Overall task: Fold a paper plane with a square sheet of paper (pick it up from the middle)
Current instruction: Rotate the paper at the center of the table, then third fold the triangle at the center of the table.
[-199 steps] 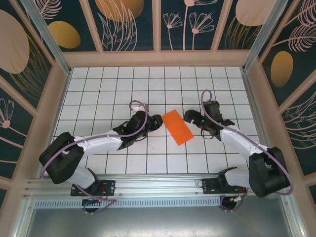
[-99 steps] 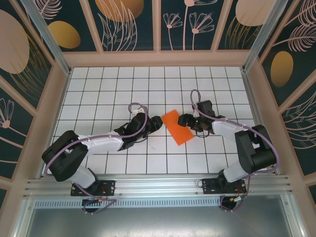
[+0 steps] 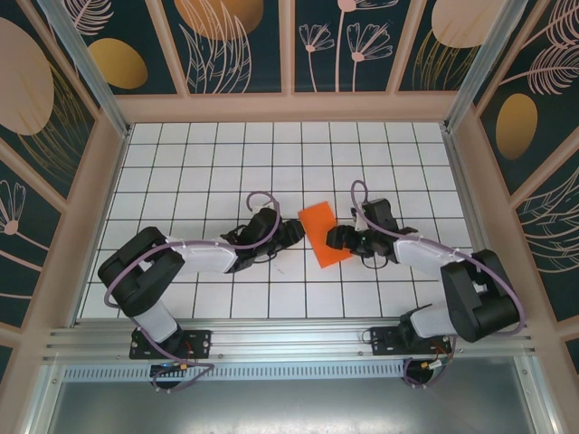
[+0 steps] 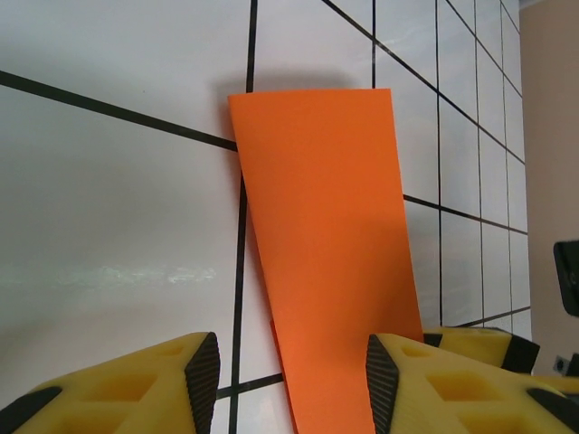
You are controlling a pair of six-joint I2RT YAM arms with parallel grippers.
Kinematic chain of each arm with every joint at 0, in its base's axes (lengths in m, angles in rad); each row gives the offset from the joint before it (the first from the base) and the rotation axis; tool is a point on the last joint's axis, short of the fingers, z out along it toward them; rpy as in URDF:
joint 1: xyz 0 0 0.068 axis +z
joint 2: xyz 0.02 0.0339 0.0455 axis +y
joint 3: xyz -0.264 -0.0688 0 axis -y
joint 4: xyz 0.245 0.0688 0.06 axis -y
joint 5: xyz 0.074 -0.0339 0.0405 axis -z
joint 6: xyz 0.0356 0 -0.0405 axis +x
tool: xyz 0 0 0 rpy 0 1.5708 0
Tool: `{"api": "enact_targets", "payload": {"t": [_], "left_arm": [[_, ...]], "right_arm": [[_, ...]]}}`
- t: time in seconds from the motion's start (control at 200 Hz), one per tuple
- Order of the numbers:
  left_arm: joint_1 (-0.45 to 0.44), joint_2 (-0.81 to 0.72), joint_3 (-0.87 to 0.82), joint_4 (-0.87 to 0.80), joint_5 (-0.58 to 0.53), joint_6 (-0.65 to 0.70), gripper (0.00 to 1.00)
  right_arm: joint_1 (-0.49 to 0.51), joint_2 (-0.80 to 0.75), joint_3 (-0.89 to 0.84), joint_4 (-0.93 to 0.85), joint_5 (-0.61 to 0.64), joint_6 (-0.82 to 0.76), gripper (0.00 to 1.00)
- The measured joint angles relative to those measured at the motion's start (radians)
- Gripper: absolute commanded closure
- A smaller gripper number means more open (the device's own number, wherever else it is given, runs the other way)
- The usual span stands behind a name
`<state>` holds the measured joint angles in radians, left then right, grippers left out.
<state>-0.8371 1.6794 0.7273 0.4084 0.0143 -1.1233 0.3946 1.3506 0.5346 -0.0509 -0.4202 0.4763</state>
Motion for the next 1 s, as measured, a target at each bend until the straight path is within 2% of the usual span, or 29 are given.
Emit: {"api": "enact_targets", "payload": {"t": [0.135,0.255,0.345,0.41,0.535,0.621,0.796,1.001], "left_arm": [[0.0,0.016,0.008,0.0,0.008,0.0,0.52],[0.0,0.016,0.009,0.0,0.008,0.0,0.54],[0.0,0.016,0.014,-0.002,0.013,0.013,0.6],[0.0,0.016,0.028,-0.017,0.021,0.038,0.6],[-0.001,0.016,0.056,-0.048,0.023,0.098,0.6],[-0.01,0.016,0.072,-0.1,0.004,0.153,0.57],[-0.092,0.016,0.156,-0.268,-0.111,0.262,0.55],[-0.157,0.008,0.171,-0.316,-0.187,0.321,0.54]], "right_arm": [[0.023,-0.058,-0.053,0.022,-0.036,0.053,0.27],[0.094,-0.084,-0.068,0.024,-0.054,0.085,0.25],[0.118,-0.095,-0.053,-0.019,-0.051,0.088,0.25],[0.084,-0.105,-0.042,-0.06,-0.037,0.087,0.25],[-0.066,-0.129,-0.035,-0.103,-0.043,0.072,0.24],[-0.13,-0.114,-0.004,-0.119,-0.066,0.045,0.25],[-0.173,0.01,0.097,-0.088,-0.142,0.011,0.31],[-0.18,0.195,0.152,-0.042,-0.227,-0.016,0.41]]}}
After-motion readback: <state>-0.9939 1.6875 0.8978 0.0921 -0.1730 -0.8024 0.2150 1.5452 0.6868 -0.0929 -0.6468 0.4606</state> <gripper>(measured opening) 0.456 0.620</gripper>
